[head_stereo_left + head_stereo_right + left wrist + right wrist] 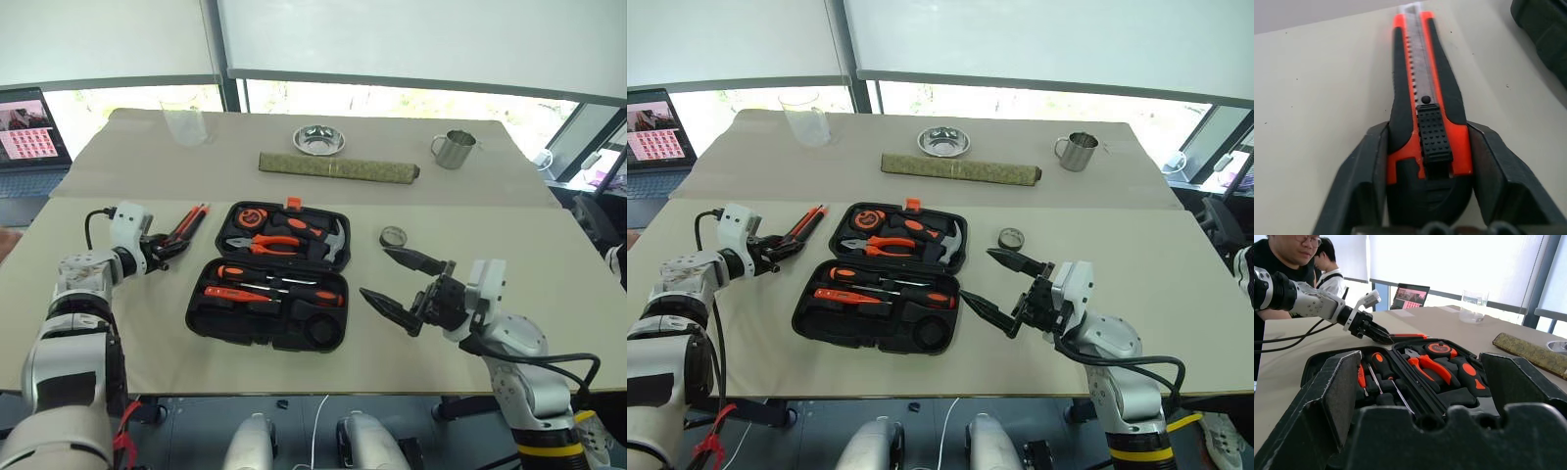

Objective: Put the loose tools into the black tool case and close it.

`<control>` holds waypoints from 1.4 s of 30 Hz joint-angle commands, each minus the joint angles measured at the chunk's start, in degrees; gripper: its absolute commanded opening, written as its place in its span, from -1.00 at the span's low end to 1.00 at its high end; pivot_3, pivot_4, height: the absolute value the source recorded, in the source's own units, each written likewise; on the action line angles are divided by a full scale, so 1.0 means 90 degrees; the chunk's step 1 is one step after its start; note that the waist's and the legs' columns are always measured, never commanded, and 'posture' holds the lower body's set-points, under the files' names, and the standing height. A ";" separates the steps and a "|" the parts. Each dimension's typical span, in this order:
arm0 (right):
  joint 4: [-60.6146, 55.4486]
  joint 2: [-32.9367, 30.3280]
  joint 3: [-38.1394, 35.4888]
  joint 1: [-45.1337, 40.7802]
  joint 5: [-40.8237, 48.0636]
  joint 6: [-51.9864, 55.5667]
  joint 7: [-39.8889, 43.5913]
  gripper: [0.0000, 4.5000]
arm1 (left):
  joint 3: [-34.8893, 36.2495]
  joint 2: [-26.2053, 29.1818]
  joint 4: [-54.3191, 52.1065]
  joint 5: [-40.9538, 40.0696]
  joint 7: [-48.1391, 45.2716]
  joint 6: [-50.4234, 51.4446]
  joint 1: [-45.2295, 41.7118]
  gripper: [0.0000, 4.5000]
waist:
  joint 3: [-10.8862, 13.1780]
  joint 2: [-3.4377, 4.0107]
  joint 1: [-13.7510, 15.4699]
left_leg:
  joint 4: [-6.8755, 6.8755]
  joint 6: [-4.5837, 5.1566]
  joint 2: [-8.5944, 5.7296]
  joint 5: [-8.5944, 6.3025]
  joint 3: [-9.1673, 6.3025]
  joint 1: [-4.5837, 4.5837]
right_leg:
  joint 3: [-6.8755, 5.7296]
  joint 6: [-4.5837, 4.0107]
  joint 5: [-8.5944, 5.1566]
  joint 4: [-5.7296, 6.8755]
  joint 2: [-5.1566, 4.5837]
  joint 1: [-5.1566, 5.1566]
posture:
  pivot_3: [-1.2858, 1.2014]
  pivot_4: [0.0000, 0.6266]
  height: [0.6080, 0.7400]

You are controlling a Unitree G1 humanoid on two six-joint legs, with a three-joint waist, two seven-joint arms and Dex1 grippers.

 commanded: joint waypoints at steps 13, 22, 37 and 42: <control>-0.1084 -0.1488 -0.0490 0.0817 0.0702 0.0335 0.1111 1.00 | -0.0387 0.1554 -0.6516 -0.2085 -0.4413 -0.1110 0.3384 -0.20 | 0.0008 0.0006 0.0040 | -0.0001 -0.0002 0.0009 -0.0001 0.0014 0.0019 | 0.0014 -0.0002 -0.0002 -0.0003 -0.0012 0.0016 | 0.03 -0.52 1.00; -0.0957 -0.1526 -0.0378 0.0689 0.0608 0.0402 0.1199 1.00 | -0.1349 0.1251 -0.6528 -0.1064 -0.4334 -0.1646 0.3242 -0.20 | 0.0008 0.0006 0.0086 | 0.0003 0.0001 0.0007 0.0002 0.0016 0.0013 | 0.0015 0.0038 -0.0026 -0.0004 0.0000 0.0009 | 0.03 -0.52 1.00; -0.1081 -0.1431 -0.0322 0.0747 0.0594 0.0473 0.0967 1.00 | -0.1963 0.1070 -0.5919 -0.0437 -0.4223 -0.1998 0.2617 -0.20 | 0.0008 0.0006 0.0080 | 0.0003 0.0001 0.0007 0.0002 0.0014 0.0017 | 0.0016 0.0039 -0.0026 -0.0001 0.0002 0.0010 | 0.03 -0.52 1.00; -0.0972 -0.1377 -0.0248 0.0627 0.0549 0.0467 0.0968 1.00 | -0.2224 0.1164 -0.5862 -0.0436 -0.4407 -0.1842 0.2573 0.01 | 0.0007 0.0007 0.0080 | 0.0003 0.0001 0.0007 0.0002 0.0014 0.0017 | 0.0016 0.0039 -0.0026 -0.0002 0.0001 0.0012 | 0.03 -0.52 1.00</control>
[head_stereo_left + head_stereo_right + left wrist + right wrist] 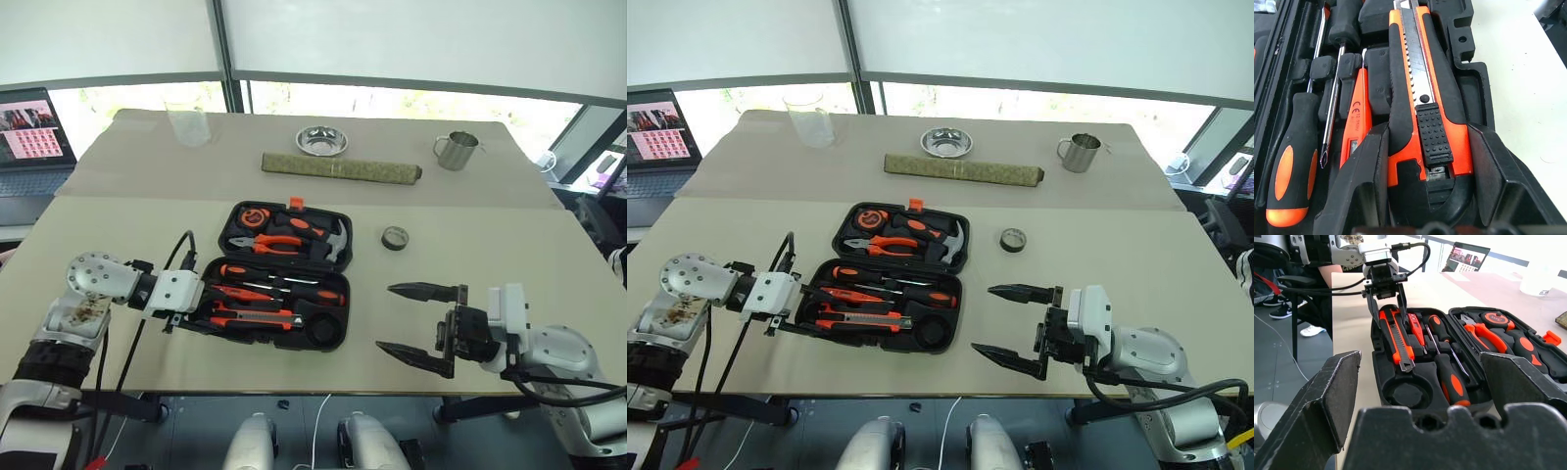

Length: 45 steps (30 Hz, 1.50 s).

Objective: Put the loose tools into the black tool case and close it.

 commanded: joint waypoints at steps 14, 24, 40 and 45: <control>0.0253 0.0206 0.0055 -0.0284 -0.0031 -0.0110 0.0050 1.00 | 0.0770 0.0039 -0.0563 -0.1388 0.0052 0.0931 -0.0016 0.97 | 0.0000 0.0001 -0.0072 | 0.0000 0.0003 0.0001 -0.0002 -0.0001 -0.0003 | 0.0001 -0.0008 0.0004 0.0001 0.0001 -0.0003 | 0.03 -0.52 1.00; 0.0424 0.0142 0.0018 -0.0394 -0.0007 -0.0048 0.0186 1.00 | 0.0955 -0.0251 -0.1295 -0.1658 0.0513 0.1786 0.0801 -0.33 | 0.0000 0.0004 -0.0076 | 0.0000 0.0004 0.0002 -0.0002 -0.0003 0.0000 | 0.0001 -0.0007 0.0004 0.0003 0.0001 -0.0003 | 0.03 -0.52 1.00; 0.0402 0.0233 0.0052 -0.0359 -0.0114 -0.0128 0.0084 1.00 | 0.0172 -0.0970 -0.0591 -0.0619 0.0873 0.1279 0.0747 -0.98 | -0.0002 0.0005 -0.0035 | 0.0002 0.0003 -0.0002 -0.0002 -0.0003 0.0000 | 0.0001 -0.0014 0.0008 0.0001 0.0000 0.0002 | 0.03 -0.52 1.00; 0.0422 0.0309 0.0094 -0.0372 -0.0171 -0.0161 0.0024 1.00 | 0.0197 -0.1025 -0.0459 -0.0592 0.0874 0.1085 0.0684 -0.98 | -0.0003 0.0008 -0.0004 | 0.0002 0.0003 -0.0004 -0.0002 -0.0003 0.0005 | 0.0001 -0.0013 0.0008 0.0001 -0.0002 0.0008 | 0.03 -0.52 1.00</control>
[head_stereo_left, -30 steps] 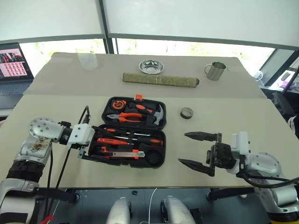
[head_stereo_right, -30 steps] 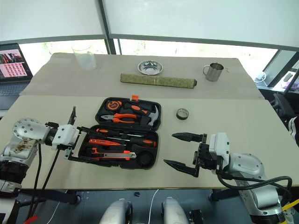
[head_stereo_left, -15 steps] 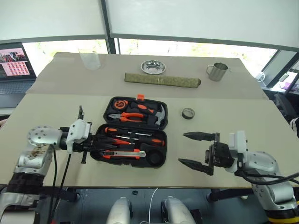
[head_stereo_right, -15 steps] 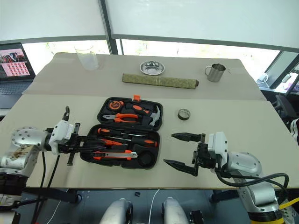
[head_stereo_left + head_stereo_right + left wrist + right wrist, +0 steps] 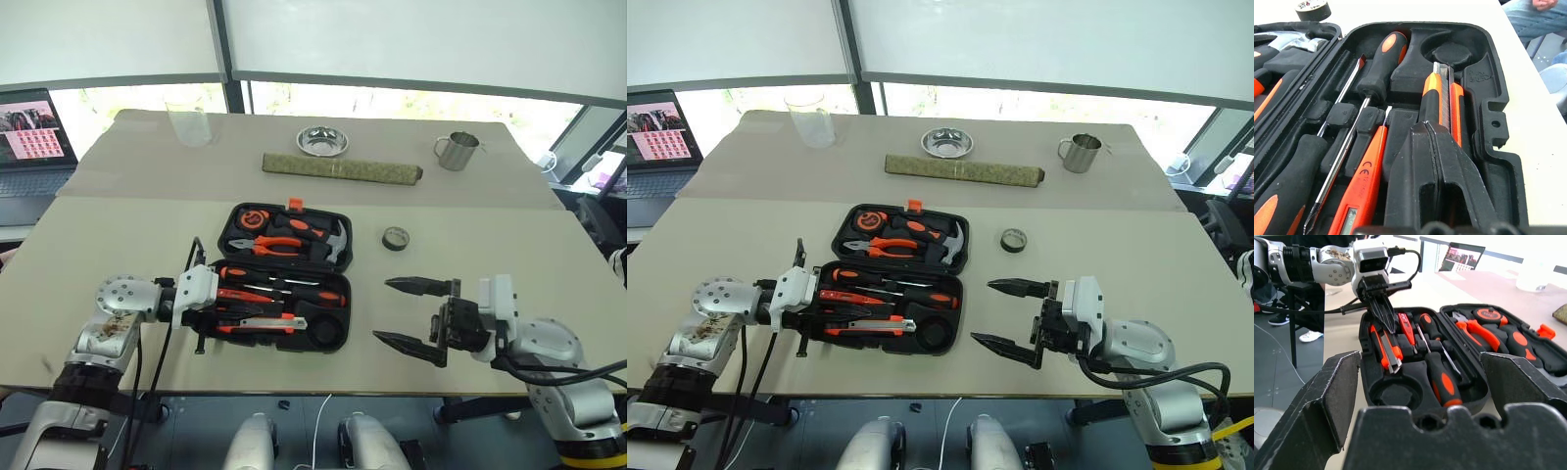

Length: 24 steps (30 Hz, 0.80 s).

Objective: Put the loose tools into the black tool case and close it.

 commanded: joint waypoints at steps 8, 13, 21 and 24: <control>-0.0111 0.0074 -0.0098 -0.0070 -0.0061 -0.0183 0.0020 1.00 | 0.0226 0.0343 -0.0303 -0.0357 -0.0465 -0.0028 0.0128 -0.98 | 0.0000 0.0000 -0.0011 | 0.0000 0.0000 0.0002 0.0000 0.0001 -0.0005 | 0.0000 0.0000 0.0000 0.0000 0.0001 -0.0007 | 0.03 -0.52 1.00; -0.0132 0.0122 -0.0058 -0.0044 -0.0084 -0.0201 -0.0007 1.00 | 0.0108 0.0299 -0.0397 -0.0101 -0.0255 -0.0062 0.0199 -0.98 | 0.0000 0.0000 -0.0018 | 0.0000 0.0000 0.0003 0.0000 0.0000 -0.0005 | 0.0000 0.0001 -0.0001 0.0000 0.0002 -0.0008 | 0.03 -0.52 1.00; -0.0187 0.0175 -0.0034 0.0021 -0.0102 -0.0206 -0.0044 1.00 | -0.0112 0.0595 -0.0123 0.0763 0.0175 -0.0105 0.0349 -0.98 | -0.0001 0.0002 0.0009 | 0.0000 0.0000 0.0002 0.0000 0.0000 0.0005 | 0.0000 0.0006 -0.0004 0.0001 0.0001 0.0001 | 0.03 -0.52 1.00; -0.0168 0.0199 -0.0008 -0.0008 -0.0117 -0.0208 -0.0056 1.00 | -0.0082 0.0795 0.0027 0.0865 0.0248 -0.0084 0.0318 -0.98 | -0.0013 0.0023 0.0016 | 0.0000 0.0000 0.0002 0.0000 0.0001 0.0013 | 0.0001 0.0014 -0.0009 0.0003 0.0001 0.0006 | 0.03 -0.52 1.00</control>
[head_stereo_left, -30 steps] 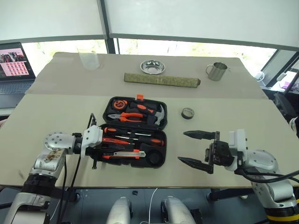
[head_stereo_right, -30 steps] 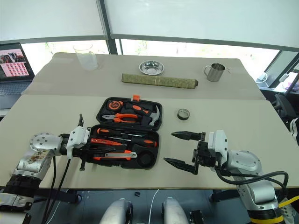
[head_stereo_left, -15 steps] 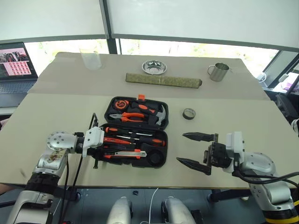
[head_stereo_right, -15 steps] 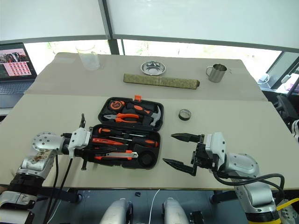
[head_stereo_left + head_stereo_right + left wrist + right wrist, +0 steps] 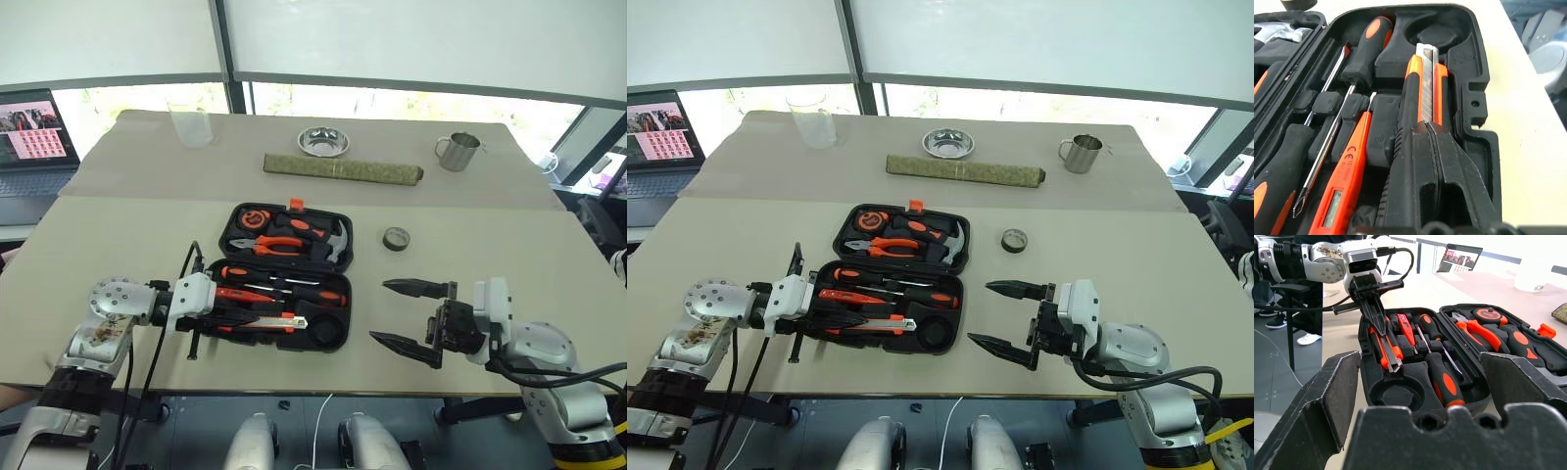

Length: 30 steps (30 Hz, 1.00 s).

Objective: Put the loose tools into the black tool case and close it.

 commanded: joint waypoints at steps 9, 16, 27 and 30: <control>-0.0093 0.0135 0.0008 -0.0123 -0.0042 -0.0201 0.0001 1.00 | -0.0038 0.0748 0.0596 0.0522 0.0177 -0.0049 0.0072 -0.98 | -0.0031 0.0053 -0.0035 | -0.0003 0.0000 0.0005 0.0000 0.0004 0.0026 | 0.0003 -0.0005 -0.0006 0.0007 0.0004 0.0013 | 0.03 -0.52 1.00; -0.0121 0.0161 -0.0008 -0.0102 -0.0033 -0.0170 -0.0001 1.00 | 0.0028 0.1136 0.0501 0.0619 0.0180 -0.0066 0.0076 -0.98 | -0.0041 0.0070 -0.0066 | -0.0003 0.0000 0.0005 0.0000 0.0005 0.0027 | 0.0004 -0.0005 -0.0008 0.0013 0.0005 0.0011 | 0.03 -0.52 1.00; -0.0078 0.0186 0.0002 -0.0121 -0.0027 -0.0147 -0.0008 1.00 | 0.0444 0.1060 -0.0166 -0.0482 -0.0124 0.0323 0.0228 -0.98 | -0.0040 0.0072 -0.0072 | -0.0010 0.0000 0.0005 0.0000 0.0013 0.0017 | 0.0012 -0.0010 -0.0015 0.0021 0.0005 -0.0007 | 0.03 -0.52 1.00; -0.0086 0.0170 -0.0008 -0.0120 -0.0015 -0.0132 -0.0003 1.00 | 0.0655 0.0806 -0.0592 -0.1059 -0.0149 0.0671 0.0231 -0.98 | -0.0036 0.0067 -0.0052 | -0.0007 0.0000 0.0005 0.0000 0.0013 -0.0006 | 0.0010 -0.0009 -0.0014 0.0019 0.0004 -0.0023 | 0.03 -0.52 1.00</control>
